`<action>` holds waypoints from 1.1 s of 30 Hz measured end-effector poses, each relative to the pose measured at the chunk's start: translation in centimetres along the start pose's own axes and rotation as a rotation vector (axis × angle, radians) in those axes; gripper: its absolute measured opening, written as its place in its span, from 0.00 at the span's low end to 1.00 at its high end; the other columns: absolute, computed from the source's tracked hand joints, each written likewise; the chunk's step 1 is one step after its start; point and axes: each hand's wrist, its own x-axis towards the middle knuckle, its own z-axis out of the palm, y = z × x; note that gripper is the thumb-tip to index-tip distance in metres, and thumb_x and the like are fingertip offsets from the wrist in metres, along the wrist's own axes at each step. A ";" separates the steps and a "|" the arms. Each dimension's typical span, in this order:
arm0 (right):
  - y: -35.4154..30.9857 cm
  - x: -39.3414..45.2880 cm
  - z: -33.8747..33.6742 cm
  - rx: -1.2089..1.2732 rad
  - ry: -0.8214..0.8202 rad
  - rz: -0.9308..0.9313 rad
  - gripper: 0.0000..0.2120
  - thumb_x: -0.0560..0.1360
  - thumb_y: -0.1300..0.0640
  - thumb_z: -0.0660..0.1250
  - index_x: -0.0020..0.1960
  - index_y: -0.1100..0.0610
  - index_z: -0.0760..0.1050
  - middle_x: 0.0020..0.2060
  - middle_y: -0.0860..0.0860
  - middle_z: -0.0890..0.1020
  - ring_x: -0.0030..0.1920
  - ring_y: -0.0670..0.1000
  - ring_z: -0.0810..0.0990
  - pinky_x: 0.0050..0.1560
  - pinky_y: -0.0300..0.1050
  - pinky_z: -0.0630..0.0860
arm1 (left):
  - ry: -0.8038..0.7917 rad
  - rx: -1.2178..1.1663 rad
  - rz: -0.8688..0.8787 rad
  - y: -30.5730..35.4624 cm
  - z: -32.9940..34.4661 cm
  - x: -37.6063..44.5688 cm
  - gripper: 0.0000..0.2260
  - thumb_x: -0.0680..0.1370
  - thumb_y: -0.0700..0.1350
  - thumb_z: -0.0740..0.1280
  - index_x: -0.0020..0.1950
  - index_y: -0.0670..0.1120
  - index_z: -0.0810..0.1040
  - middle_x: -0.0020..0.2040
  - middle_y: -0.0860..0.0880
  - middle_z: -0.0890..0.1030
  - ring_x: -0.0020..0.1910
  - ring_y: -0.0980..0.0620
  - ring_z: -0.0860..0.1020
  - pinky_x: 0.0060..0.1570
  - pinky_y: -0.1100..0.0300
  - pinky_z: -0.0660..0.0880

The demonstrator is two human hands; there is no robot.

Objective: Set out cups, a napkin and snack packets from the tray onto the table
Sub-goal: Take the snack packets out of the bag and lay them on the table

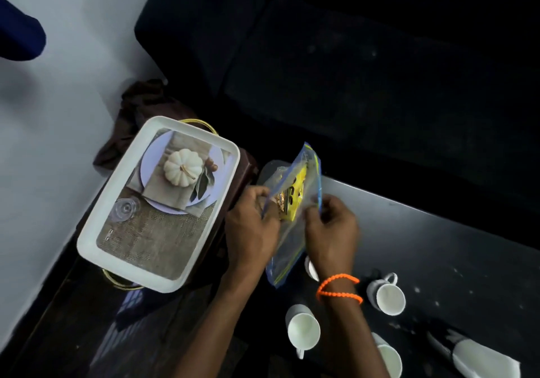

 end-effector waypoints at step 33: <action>0.1 3.5 13.3 -0.778 -0.416 -0.391 0.18 0.80 0.48 0.63 0.63 0.58 0.77 0.56 0.60 0.84 0.58 0.63 0.82 0.54 0.53 0.77 | 0.179 -0.192 0.013 -2.7 -3.1 1.2 0.11 0.85 0.46 0.64 0.63 0.50 0.84 0.53 0.59 0.84 0.51 0.66 0.80 0.51 0.80 0.69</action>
